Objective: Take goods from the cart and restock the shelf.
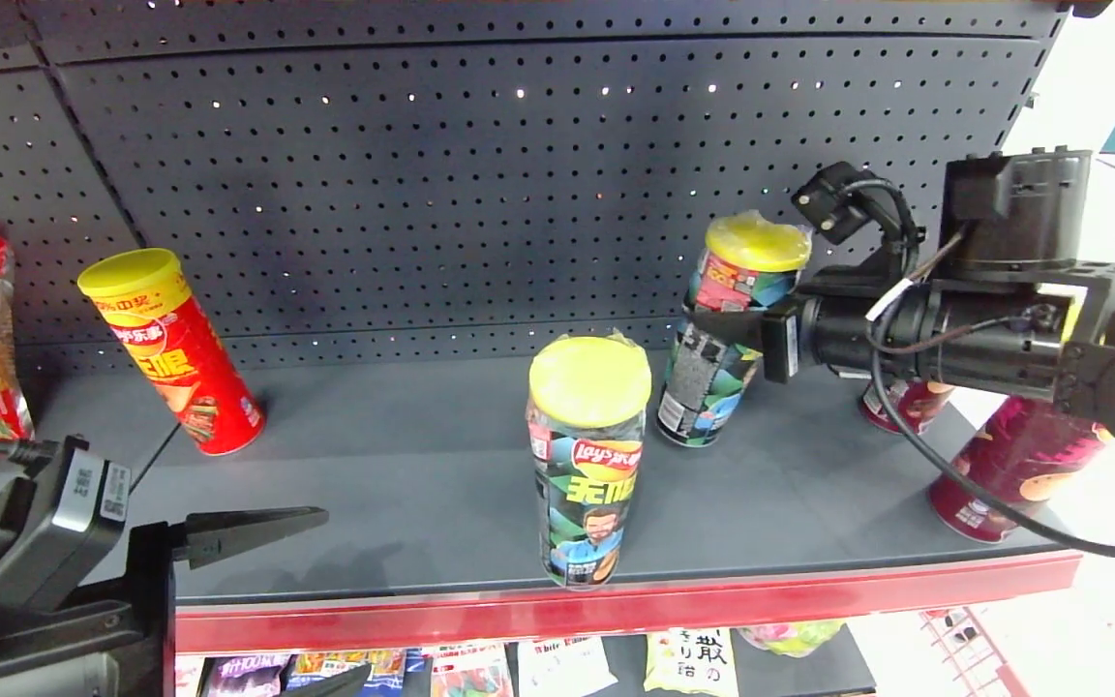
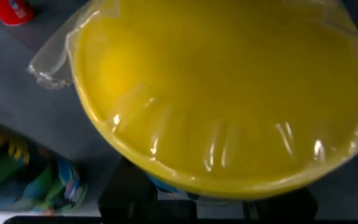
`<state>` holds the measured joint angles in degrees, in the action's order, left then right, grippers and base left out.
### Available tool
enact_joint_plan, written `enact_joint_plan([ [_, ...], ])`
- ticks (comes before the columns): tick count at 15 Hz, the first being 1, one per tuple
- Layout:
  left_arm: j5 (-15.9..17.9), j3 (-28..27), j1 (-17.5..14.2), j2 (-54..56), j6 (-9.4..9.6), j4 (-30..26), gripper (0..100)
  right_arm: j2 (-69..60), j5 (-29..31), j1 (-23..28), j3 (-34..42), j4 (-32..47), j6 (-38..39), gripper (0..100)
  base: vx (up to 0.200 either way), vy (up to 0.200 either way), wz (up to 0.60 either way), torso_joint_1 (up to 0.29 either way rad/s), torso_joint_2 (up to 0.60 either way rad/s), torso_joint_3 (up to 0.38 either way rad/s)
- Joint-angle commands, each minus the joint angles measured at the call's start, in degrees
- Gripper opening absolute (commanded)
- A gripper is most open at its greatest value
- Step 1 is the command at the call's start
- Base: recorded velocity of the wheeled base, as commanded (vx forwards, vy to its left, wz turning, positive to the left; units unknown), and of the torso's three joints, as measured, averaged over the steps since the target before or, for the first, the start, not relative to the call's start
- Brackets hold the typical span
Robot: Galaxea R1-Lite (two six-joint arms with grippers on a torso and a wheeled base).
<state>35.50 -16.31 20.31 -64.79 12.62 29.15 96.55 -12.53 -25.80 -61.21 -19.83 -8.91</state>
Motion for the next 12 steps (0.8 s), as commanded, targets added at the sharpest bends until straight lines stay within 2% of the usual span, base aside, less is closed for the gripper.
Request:
enact_joint_plan([
  [1,-0.1,0.1,0.1,0.5,0.13,0.0,100,5.2,0.1,-1.7,-5.1,0.1,-0.1,0,0.000,0.000,0.00,0.000,0.00,0.000],
  [4,-0.8,0.1,0.3,1.6,0.13,-0.7,100,8.0,0.1,-3.1,-7.5,0.3,-0.1,0,0.000,0.000,0.00,0.000,0.00,0.000],
  [7,-1.0,0.1,0.3,3.5,0.13,-3.9,100,10.1,0.1,-4.4,-9.7,0.4,-0.3,0,0.000,0.000,0.00,0.000,0.00,0.000],
  [12,-1.6,0.1,0.2,3.4,0.13,-3.9,100,11.9,0.3,-5.5,-12.1,0.8,-1.1,0,0.000,0.000,0.00,0.000,0.00,0.000],
])
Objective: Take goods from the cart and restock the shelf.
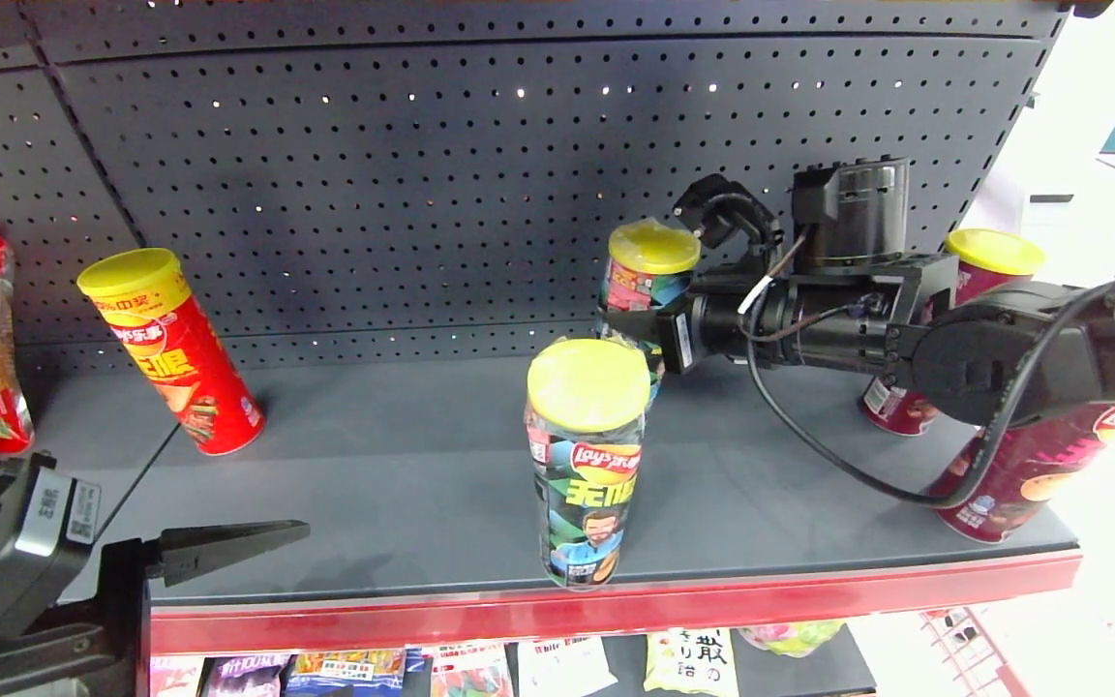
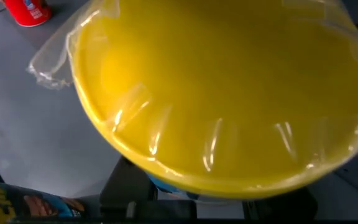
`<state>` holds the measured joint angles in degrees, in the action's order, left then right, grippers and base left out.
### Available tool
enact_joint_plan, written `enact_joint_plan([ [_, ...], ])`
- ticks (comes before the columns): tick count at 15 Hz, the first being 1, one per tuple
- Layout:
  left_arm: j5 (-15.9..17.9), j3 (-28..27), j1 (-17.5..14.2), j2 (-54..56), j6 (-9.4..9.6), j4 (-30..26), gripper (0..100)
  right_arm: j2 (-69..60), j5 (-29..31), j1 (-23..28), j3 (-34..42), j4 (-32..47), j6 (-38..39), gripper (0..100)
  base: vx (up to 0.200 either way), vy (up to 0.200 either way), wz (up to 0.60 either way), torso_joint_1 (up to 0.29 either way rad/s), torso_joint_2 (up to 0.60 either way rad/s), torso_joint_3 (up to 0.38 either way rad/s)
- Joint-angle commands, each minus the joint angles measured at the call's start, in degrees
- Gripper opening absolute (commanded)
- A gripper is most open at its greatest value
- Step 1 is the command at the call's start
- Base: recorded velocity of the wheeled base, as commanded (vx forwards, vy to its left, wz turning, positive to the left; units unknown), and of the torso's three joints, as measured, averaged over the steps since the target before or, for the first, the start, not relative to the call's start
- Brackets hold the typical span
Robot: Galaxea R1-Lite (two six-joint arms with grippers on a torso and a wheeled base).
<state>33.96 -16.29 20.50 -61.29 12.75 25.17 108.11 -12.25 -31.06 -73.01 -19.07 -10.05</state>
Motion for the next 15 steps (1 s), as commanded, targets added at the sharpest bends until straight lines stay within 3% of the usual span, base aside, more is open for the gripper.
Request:
enact_joint_plan([
  [1,0.0,0.0,0.0,-0.1,-0.01,0.1,100,0.4,0.0,-0.4,-0.4,0.0,0.0,0,0.000,0.000,0.00,0.000,0.00,0.000],
  [15,0.0,-0.1,0.0,-0.1,-0.01,0.1,100,1.7,0.4,-3.0,0.1,0.0,-0.8,0,0.000,0.000,0.00,0.000,0.00,0.000],
])
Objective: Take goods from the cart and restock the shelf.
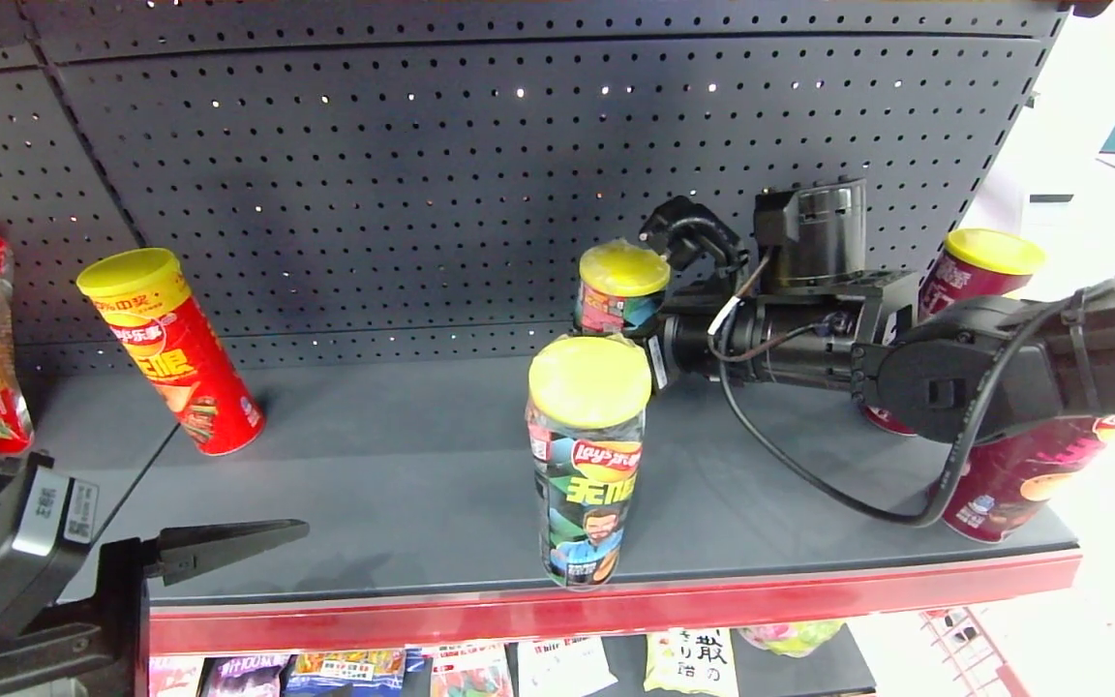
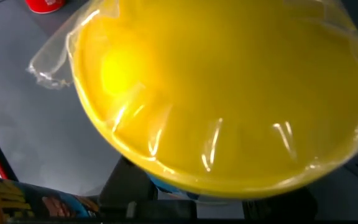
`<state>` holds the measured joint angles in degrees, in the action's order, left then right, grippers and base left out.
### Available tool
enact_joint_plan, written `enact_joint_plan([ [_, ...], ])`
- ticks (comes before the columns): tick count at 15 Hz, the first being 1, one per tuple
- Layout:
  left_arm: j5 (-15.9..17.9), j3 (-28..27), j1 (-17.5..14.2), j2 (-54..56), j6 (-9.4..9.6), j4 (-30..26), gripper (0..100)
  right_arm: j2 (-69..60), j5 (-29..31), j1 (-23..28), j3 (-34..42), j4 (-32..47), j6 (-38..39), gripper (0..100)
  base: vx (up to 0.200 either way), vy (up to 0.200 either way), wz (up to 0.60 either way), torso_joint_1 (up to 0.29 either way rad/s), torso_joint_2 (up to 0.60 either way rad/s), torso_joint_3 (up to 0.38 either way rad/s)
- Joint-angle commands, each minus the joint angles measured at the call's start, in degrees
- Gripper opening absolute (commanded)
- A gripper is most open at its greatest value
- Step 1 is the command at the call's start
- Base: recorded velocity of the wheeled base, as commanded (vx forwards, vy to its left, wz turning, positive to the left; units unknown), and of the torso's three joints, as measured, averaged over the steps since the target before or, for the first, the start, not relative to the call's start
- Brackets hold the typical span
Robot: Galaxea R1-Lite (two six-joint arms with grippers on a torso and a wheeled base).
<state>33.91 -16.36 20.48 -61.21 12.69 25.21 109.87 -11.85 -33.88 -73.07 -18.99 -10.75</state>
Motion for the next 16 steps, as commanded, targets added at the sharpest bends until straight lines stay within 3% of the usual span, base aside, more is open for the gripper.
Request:
enact_joint_plan([
  [1,0.0,0.0,0.0,-0.2,-0.03,0.0,100,-0.1,0.0,-0.1,0.2,-0.1,-0.1,0,0.000,0.000,0.00,0.000,0.00,0.000],
  [2,0.0,0.1,0.0,-0.2,-0.03,0.0,100,-0.1,0.0,-0.2,0.4,-0.1,-0.1,0,0.000,0.000,0.00,0.000,0.00,0.000],
  [3,0.0,0.1,0.0,-0.2,-0.03,0.0,100,-0.2,0.1,-0.8,0.5,-0.1,-0.1,100,0.000,0.000,0.00,0.000,0.00,0.000],
  [9,0.0,0.1,0.0,-0.3,-0.03,0.0,100,-0.7,0.6,-1.1,0.9,-0.3,0.2,100,0.000,0.000,0.00,0.000,0.00,0.000],
  [16,-2.9,0.0,0.1,-3.0,-0.03,0.0,100,-9.2,1.2,1.0,11.1,-0.7,0.7,100,0.000,0.000,0.00,0.000,0.00,0.000],
])
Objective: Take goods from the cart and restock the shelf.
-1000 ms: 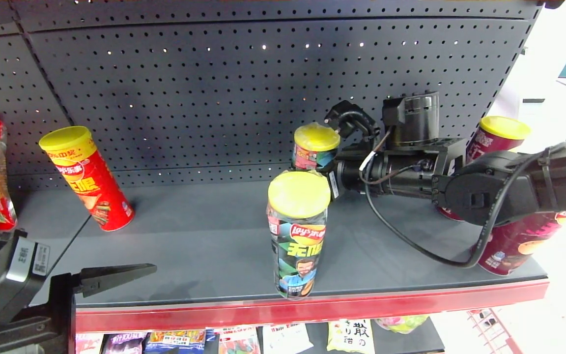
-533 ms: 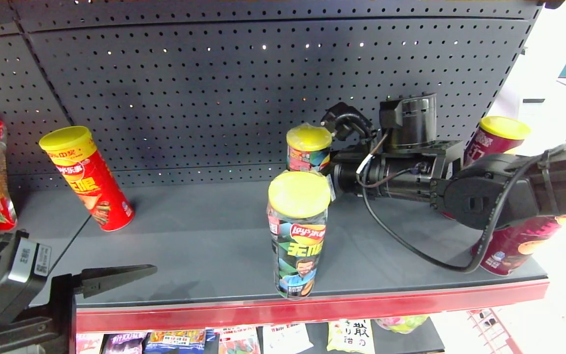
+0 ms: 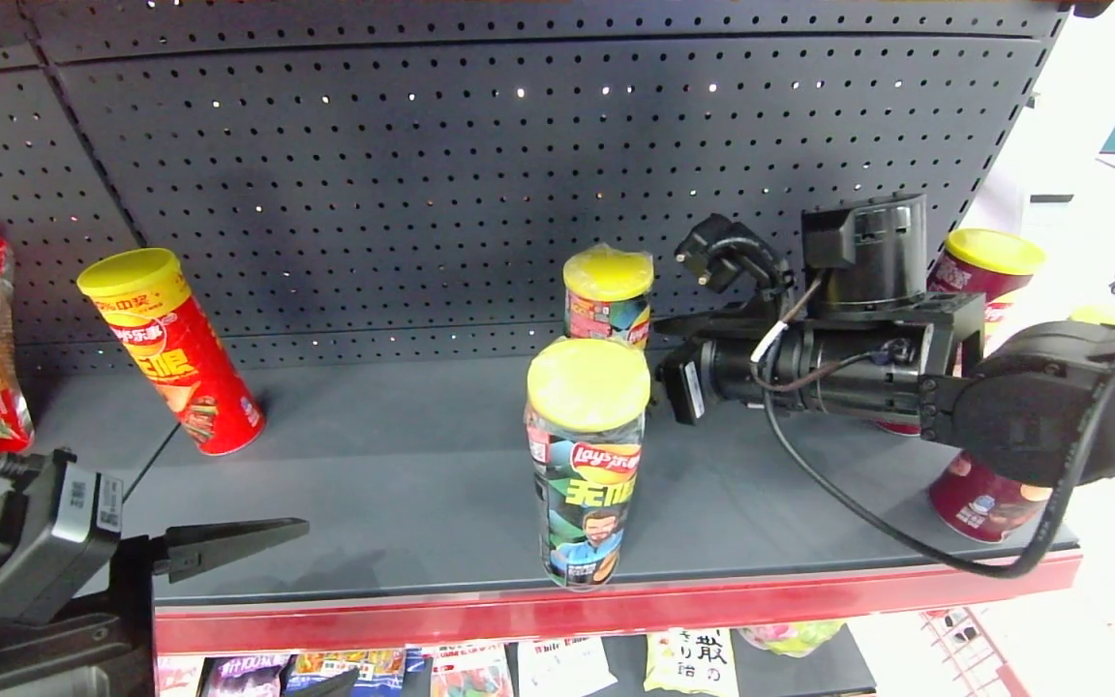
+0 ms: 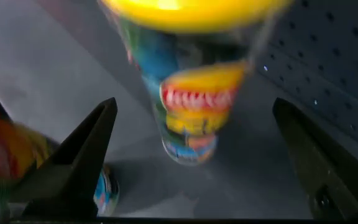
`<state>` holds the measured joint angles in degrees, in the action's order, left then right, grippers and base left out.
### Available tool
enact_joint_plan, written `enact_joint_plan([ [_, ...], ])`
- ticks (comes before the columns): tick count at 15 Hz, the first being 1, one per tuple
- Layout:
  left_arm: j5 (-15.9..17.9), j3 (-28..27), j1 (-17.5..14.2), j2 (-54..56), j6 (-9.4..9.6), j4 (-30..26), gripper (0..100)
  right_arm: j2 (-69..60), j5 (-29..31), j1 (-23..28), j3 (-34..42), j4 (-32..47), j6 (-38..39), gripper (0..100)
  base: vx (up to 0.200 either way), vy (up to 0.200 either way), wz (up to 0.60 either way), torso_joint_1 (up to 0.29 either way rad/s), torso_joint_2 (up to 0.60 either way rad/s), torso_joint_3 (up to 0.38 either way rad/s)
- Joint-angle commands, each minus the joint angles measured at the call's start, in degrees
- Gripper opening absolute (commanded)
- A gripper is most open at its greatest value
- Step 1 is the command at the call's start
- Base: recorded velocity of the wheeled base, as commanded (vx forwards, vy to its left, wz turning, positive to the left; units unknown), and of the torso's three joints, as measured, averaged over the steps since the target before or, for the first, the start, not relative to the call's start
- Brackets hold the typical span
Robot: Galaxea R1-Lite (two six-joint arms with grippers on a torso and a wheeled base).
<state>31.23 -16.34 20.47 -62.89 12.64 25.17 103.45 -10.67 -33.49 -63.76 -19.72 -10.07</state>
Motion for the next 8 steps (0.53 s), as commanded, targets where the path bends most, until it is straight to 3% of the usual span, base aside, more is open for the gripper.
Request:
enact_joint_plan([
  [1,-0.7,-0.1,0.1,-1.8,0.01,0.1,100,-3.6,0.6,1.1,2.8,0.0,0.2,100,0.000,0.000,0.00,0.000,0.00,0.000],
  [5,-3.3,-0.3,0.1,-4.2,0.01,0.1,100,-7.4,5.5,3.3,8.1,0.0,2.6,100,0.000,0.000,0.00,0.000,0.00,0.000],
  [8,-7.0,-2.2,1.4,-7.9,0.01,0.2,100,-14.0,7.8,3.7,15.7,0.0,5.0,100,0.000,0.000,0.00,0.000,0.00,0.000],
])
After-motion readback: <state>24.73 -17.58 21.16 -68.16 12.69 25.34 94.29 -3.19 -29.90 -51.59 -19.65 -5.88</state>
